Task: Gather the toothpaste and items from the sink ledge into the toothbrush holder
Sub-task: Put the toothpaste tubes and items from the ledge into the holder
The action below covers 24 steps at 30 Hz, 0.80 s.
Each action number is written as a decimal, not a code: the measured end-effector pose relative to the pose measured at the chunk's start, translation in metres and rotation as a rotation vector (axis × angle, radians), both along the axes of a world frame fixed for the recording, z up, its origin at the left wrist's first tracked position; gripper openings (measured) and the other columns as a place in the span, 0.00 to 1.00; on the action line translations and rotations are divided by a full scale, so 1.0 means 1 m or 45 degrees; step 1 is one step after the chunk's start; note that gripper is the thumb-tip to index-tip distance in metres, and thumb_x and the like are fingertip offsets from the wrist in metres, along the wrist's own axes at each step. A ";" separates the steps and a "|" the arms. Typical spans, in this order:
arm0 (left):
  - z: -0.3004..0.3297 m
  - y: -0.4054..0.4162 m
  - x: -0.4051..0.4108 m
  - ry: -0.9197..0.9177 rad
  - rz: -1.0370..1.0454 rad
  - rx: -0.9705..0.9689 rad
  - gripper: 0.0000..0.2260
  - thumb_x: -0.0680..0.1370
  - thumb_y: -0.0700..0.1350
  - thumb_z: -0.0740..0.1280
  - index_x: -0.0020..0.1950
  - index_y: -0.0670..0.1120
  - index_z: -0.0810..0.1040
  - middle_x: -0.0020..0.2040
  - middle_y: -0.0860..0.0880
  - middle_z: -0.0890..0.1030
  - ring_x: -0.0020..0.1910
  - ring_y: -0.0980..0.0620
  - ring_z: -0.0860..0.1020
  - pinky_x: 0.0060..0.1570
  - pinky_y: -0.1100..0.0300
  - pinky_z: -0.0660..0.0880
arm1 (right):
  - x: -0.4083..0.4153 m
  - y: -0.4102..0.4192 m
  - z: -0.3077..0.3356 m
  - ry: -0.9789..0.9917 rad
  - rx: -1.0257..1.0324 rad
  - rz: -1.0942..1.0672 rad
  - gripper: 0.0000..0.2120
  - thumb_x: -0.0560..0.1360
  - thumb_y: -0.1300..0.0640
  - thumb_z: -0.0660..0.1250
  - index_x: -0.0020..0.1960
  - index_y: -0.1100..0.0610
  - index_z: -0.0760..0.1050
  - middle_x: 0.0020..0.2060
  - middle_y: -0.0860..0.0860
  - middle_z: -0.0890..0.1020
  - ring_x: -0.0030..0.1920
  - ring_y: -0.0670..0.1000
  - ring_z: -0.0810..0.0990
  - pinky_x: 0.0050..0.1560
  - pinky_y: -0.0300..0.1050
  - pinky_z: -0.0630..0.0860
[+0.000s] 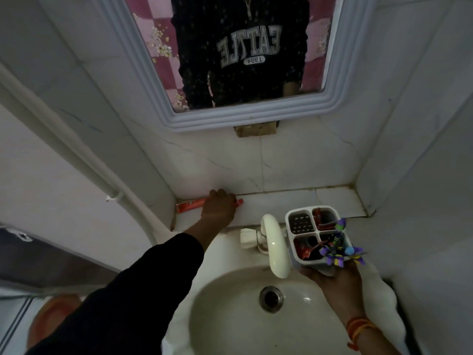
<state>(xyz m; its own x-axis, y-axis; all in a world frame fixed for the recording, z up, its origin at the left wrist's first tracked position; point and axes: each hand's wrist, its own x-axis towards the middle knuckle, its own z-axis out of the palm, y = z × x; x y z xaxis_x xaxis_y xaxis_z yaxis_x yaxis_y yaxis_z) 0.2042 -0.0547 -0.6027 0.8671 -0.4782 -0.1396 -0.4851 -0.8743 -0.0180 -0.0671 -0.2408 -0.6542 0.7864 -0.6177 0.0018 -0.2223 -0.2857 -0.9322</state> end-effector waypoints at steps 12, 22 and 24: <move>0.156 -0.080 -0.062 0.502 -0.448 -0.266 0.15 0.70 0.55 0.79 0.52 0.51 0.84 0.39 0.56 0.84 0.30 0.60 0.83 0.41 0.61 0.82 | -0.002 0.001 0.005 0.042 0.072 -0.058 0.30 0.58 0.57 0.88 0.58 0.56 0.83 0.50 0.46 0.88 0.54 0.42 0.85 0.53 0.39 0.82; 0.142 -0.102 -0.093 0.684 -0.468 -0.276 0.08 0.77 0.50 0.71 0.51 0.49 0.87 0.43 0.52 0.87 0.42 0.53 0.86 0.45 0.57 0.84 | 0.000 -0.002 -0.001 -0.018 0.210 -0.050 0.38 0.57 0.61 0.88 0.65 0.58 0.78 0.55 0.49 0.86 0.54 0.34 0.83 0.45 0.23 0.77; 0.141 -0.089 -0.083 0.752 -0.333 -0.483 0.10 0.79 0.50 0.70 0.51 0.45 0.87 0.44 0.49 0.88 0.40 0.54 0.87 0.36 0.65 0.81 | -0.001 -0.002 -0.001 -0.005 0.189 -0.043 0.38 0.56 0.56 0.88 0.64 0.56 0.78 0.54 0.46 0.86 0.55 0.33 0.82 0.48 0.23 0.76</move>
